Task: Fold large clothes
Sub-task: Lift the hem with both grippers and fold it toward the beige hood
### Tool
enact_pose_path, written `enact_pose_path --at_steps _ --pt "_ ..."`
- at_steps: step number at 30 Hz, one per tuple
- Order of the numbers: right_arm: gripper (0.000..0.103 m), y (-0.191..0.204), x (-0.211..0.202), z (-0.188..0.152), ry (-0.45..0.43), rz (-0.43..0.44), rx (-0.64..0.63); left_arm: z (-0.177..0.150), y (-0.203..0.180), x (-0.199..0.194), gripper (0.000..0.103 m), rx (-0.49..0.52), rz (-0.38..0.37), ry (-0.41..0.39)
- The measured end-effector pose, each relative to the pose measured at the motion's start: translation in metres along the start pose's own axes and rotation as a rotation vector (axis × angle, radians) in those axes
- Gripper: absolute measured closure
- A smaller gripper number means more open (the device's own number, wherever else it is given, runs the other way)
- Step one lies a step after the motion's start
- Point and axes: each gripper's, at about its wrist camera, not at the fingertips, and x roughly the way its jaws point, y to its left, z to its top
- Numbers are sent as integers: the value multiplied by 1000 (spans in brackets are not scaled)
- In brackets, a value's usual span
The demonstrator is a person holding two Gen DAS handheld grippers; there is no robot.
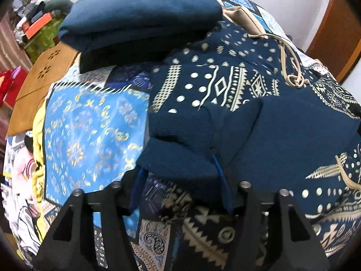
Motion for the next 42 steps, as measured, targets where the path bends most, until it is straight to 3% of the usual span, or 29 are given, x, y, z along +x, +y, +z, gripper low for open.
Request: enact_pose_path --at_steps 6,12,20,24,30,35,42 --pt "49 2 -2 2 15 -8 -6 10 6 -18 37 -23 34 -4" --pt "49 6 -20 11 -24 -23 -48 45 0 -56 37 4 46 -134" --pt "49 28 -59 49 -159 2 -125 127 -38 -93 34 69 -60 -309" --pt "48 53 -69 74 -228 14 -203 171 -59 -91 32 87 -66 -356" --pt "47 83 -52 108 -278 57 -256 225 -79 -50 32 94 -68 -312" --pt "47 103 -11 141 -221 117 -230 258 -84 -2 32 58 -111 -235" --pt "47 126 64 187 -138 109 -211 291 -95 74 35 107 -72 -129"
